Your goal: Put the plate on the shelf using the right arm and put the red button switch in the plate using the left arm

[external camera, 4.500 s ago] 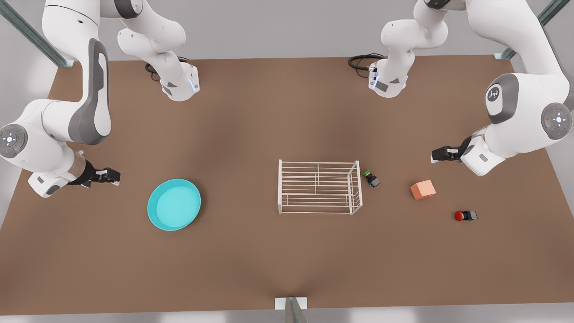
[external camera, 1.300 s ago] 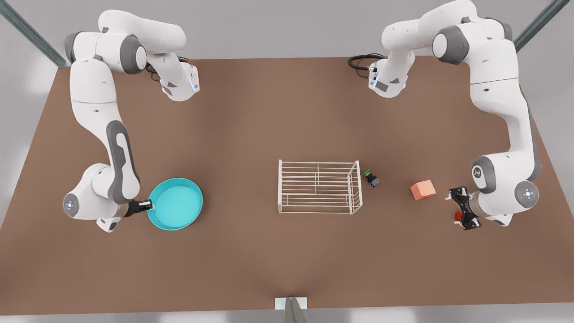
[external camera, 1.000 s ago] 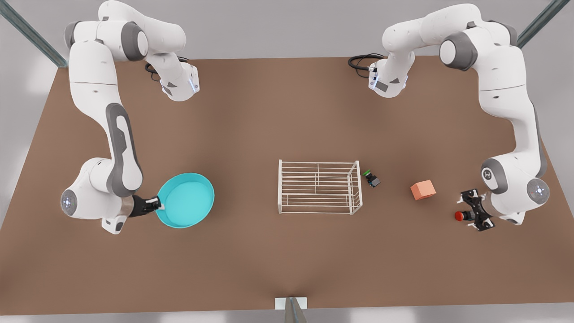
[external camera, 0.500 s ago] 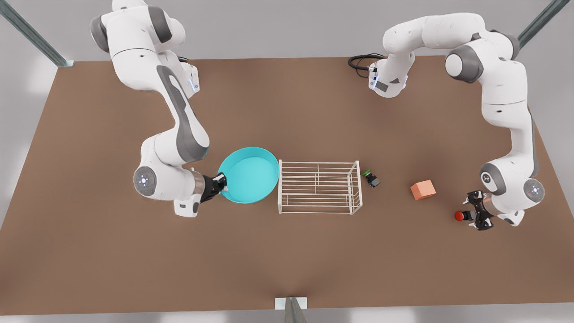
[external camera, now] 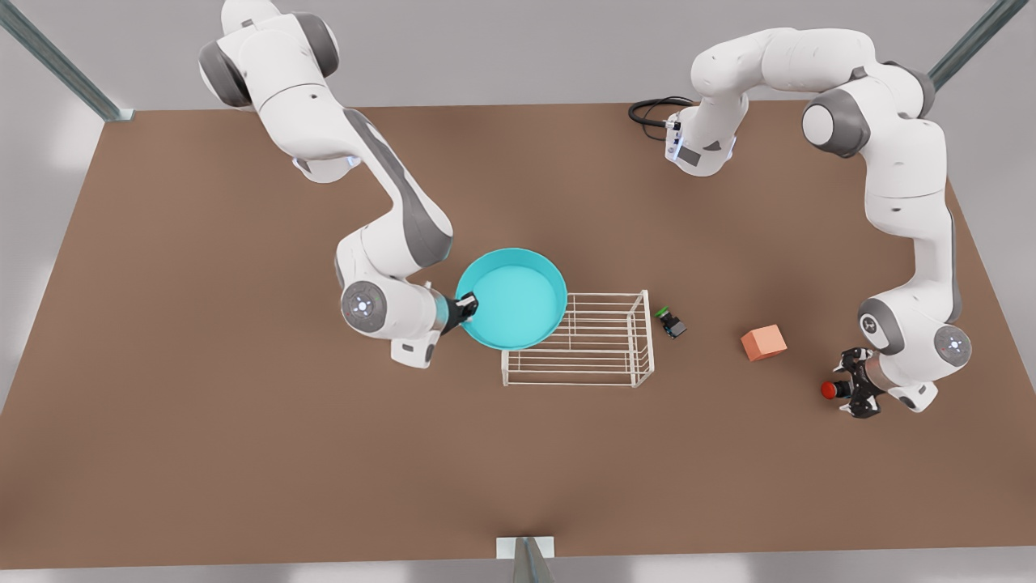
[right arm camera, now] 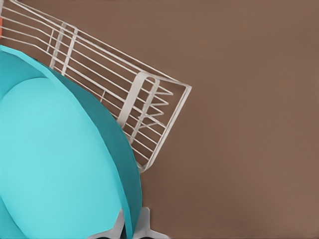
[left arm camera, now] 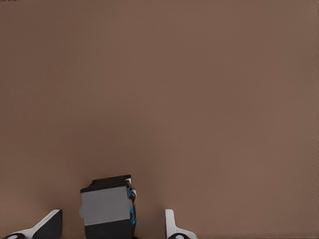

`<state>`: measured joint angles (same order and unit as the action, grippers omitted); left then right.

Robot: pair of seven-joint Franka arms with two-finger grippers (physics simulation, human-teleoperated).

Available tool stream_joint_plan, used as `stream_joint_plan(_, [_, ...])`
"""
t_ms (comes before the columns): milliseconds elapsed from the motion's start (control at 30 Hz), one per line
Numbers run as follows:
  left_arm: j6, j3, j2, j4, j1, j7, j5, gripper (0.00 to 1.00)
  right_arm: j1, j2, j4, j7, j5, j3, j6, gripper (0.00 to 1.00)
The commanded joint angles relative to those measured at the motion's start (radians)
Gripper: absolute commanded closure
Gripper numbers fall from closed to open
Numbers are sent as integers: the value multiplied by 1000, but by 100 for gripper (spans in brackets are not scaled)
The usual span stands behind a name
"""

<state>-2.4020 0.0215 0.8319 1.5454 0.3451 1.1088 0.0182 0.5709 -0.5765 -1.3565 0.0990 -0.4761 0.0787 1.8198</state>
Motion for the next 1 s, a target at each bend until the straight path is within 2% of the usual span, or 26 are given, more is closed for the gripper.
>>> stream_joint_plan(0, [-9,0,3,-2,0,-92,0,2,12,-6,17,-334,10,1,1,88])
stream_joint_plan(33, [-9,0,3,-4,-2,-86,5,15,17,-11,36,-349,10,1,-1,88])
stream_joint_plan(67, [-9,0,3,-5,-2,-87,5,33,21,-9,37,-360,11,0,1,88])
stream_joint_plan(133, [-9,0,3,-7,-2,-87,2,41,47,-28,59,-401,14,0,24,88])
stream_joint_plan(300, [-5,0,-1,-11,-3,-89,-3,49,113,-103,125,-505,17,1,125,88])
stream_joint_plan(533, [4,-2,-5,-15,-6,-81,-1,52,152,-157,160,-555,17,1,203,87])
stream_joint_plan(600, [4,-2,-7,-15,-6,-80,-1,52,152,-155,160,-556,17,1,217,83])
stream_joint_plan(633, [17,0,-10,-28,-9,-57,-1,52,150,-155,160,-553,17,3,217,26])
stream_joint_plan(667, [61,0,-11,-50,-15,-31,-1,52,150,-152,160,-552,17,7,216,0])
stream_joint_plan(767, [176,9,-30,-100,-21,29,-3,52,141,-46,152,-539,28,93,151,0])
stream_joint_plan(833, [211,11,-59,-102,-63,88,-3,52,141,69,157,-499,34,268,-45,0])
stream_joint_plan(900, [325,12,-120,-111,-117,193,3,52,139,121,149,-256,226,411,-184,0])
stream_joint_plan(933, [360,12,-151,-113,-153,275,8,52,129,124,146,-116,225,503,-246,0])
stream_joint_plan(967, [399,17,-177,-116,-192,350,8,52,112,124,137,-32,218,559,-278,0])
